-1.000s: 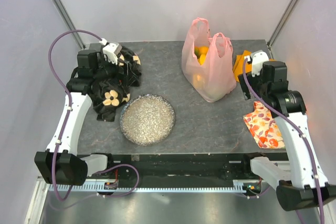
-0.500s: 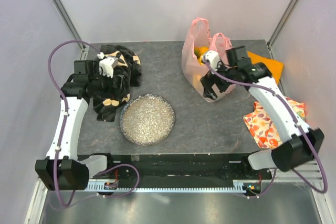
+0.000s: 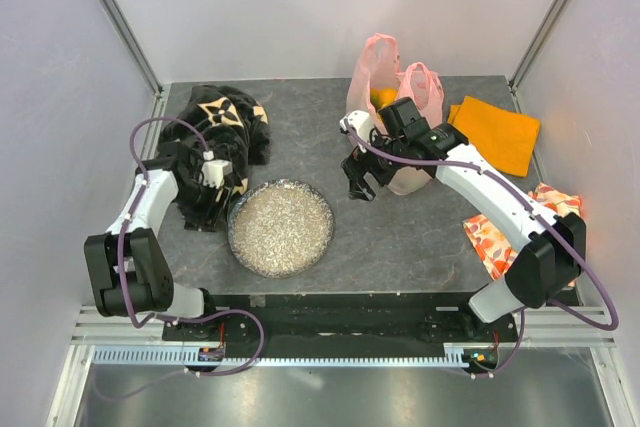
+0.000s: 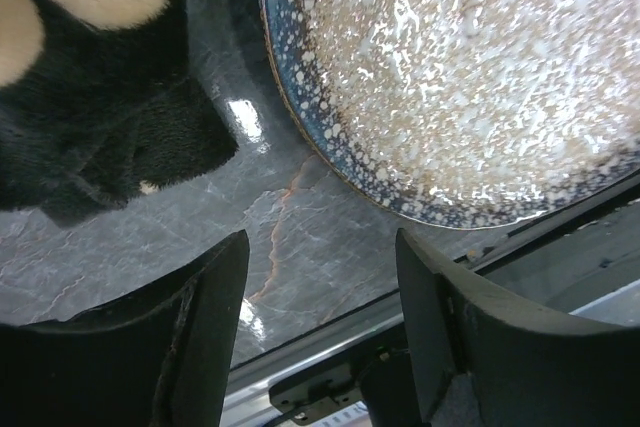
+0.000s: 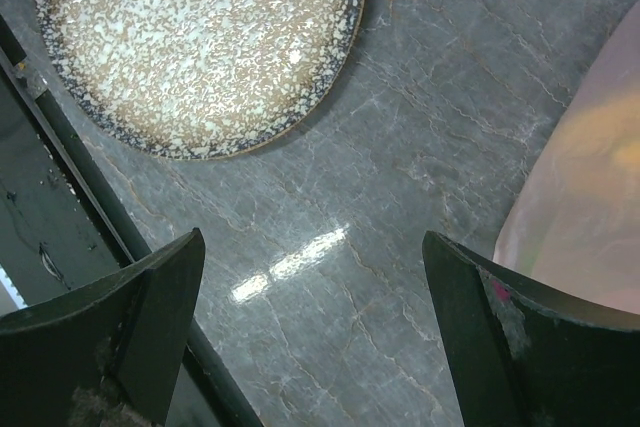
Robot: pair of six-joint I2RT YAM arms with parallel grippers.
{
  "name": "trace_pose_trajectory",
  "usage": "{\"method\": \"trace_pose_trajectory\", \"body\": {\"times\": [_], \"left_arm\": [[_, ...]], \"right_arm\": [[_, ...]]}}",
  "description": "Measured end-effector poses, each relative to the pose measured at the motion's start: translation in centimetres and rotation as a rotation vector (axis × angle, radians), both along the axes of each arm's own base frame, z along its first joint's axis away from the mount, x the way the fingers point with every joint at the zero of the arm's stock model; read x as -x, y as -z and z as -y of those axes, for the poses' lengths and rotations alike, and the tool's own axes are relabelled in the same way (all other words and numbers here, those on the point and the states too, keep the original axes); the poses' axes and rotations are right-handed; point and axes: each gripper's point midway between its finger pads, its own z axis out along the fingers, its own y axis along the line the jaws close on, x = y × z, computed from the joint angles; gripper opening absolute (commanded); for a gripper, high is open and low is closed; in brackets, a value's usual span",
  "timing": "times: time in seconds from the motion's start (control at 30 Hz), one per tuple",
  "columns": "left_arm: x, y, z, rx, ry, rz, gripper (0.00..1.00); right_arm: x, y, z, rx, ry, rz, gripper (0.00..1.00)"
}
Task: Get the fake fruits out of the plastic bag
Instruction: Move the plate to the center of the board.
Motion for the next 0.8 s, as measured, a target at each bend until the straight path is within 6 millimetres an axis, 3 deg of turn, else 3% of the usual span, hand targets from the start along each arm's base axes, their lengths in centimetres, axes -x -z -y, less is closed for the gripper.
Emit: {"method": "trace_pose_trajectory", "body": {"times": [0.17, 0.5, 0.57, 0.6, 0.67, 0.7, 0.8], "left_arm": [[0.5, 1.9, -0.1, -0.019, 0.048, -0.025, 0.59], [-0.2, 5.9, 2.5, -0.049, 0.198, -0.091, 0.53], [-0.4, 6.1, 2.6, -0.066, 0.2, -0.114, 0.47], [-0.5, 6.1, 2.7, -0.069, 0.2, -0.12, 0.37], [-0.9, 6.1, 2.9, -0.075, 0.189, -0.124, 0.29], [-1.3, 5.9, 3.2, -0.07, 0.177, -0.117, 0.2], [-2.4, 5.6, 4.5, -0.044, 0.164, -0.103, 0.1]], "right_arm": [[0.4, 0.1, 0.5, -0.001, 0.024, 0.002, 0.98], [1.1, 0.1, 0.5, -0.017, 0.015, -0.013, 0.98], [1.1, 0.1, 0.5, -0.018, 0.01, -0.012, 0.98], [1.2, 0.1, 0.4, -0.019, 0.008, -0.012, 0.98], [1.3, 0.0, 0.4, -0.024, 0.002, -0.01, 0.98], [1.3, -0.1, 0.5, -0.025, 0.001, -0.008, 0.98], [1.7, -0.1, 0.7, -0.023, -0.004, -0.002, 0.98]]}}
